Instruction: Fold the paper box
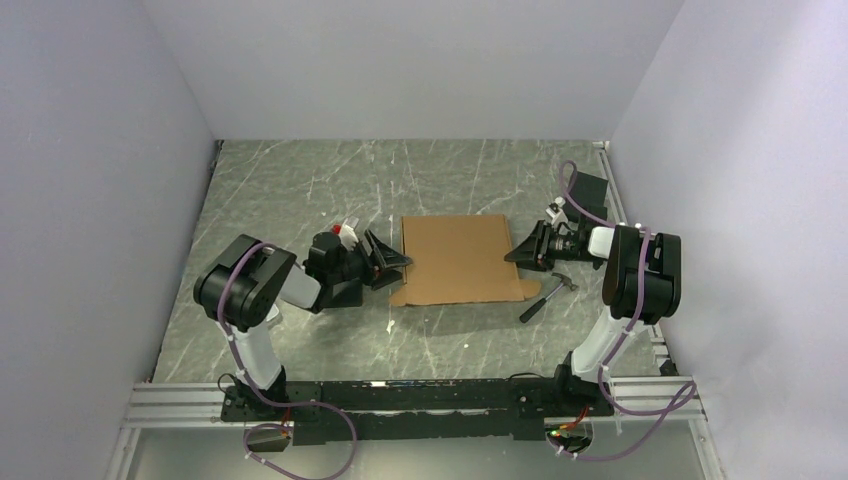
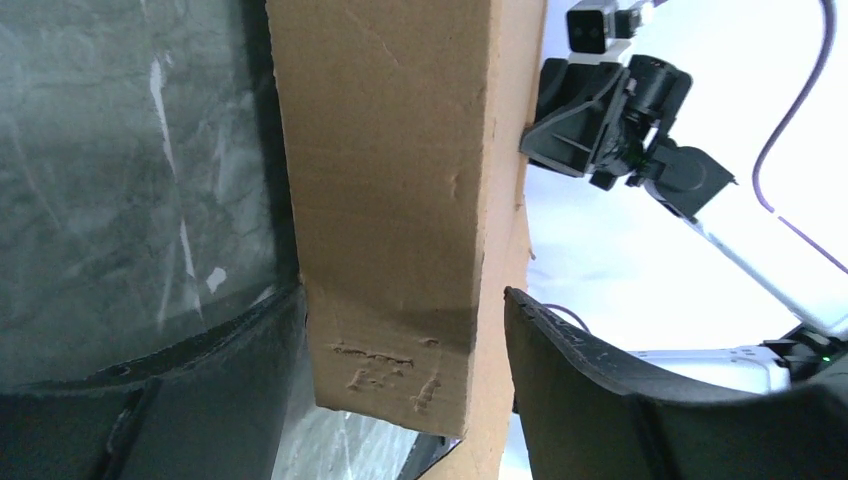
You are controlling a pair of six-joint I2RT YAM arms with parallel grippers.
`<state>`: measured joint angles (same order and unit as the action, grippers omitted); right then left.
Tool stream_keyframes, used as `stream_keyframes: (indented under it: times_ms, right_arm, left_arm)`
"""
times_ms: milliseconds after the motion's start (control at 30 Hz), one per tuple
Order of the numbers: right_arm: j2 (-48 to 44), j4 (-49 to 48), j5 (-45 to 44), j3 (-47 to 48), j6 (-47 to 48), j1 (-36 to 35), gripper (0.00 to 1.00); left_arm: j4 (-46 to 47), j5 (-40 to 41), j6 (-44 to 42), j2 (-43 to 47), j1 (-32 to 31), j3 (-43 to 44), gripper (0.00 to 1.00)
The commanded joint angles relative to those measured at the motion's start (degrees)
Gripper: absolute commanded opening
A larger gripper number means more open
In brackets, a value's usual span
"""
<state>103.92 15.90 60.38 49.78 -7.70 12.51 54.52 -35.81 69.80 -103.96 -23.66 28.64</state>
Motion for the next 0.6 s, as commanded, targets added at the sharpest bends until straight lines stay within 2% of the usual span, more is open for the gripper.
stream_keyframes:
  times_ms: [0,133,300,367,433,467,500,567]
  right_arm:
    - [3.4,1.7,-9.5,-1.0,2.9,-1.2,0.33]
    - [3.5,1.9,-9.7,-0.9,2.9,-1.1,0.33]
    - [3.7,2.0,-9.7,-0.8,2.9,-1.1,0.34]
    - [3.9,2.1,-9.6,-0.7,3.0,-1.1,0.34]
    - [4.0,2.1,-9.6,-0.7,3.0,-1.1,0.34]
    - [3.9,2.2,-9.7,-0.7,3.0,-1.1,0.34]
    - [3.9,2.2,-9.7,-0.7,3.0,-1.0,0.34]
    - [4.0,2.2,-9.9,-0.7,3.1,-1.0,0.34]
  left_arm:
    - [16.9,-2.4,6.7,1.5,-2.1,-1.3,0.76]
    - [20.9,-2.7,9.2,1.6,-2.1,-2.2,0.81]
    - [10.6,-2.4,5.0,6.4,-2.3,-2.2,0.88]
    - [2.7,-1.7,1.6,8.8,-2.8,-1.3,0.89]
    - [-14.0,0.7,-5.1,12.8,-3.7,1.5,0.9]
    - [-25.2,2.9,-10.3,14.7,-4.3,3.7,0.92]
    - [-31.1,5.4,-13.0,16.3,-4.9,5.0,0.93]
    - [-36.8,8.1,-15.1,18.4,-5.1,5.3,0.96]
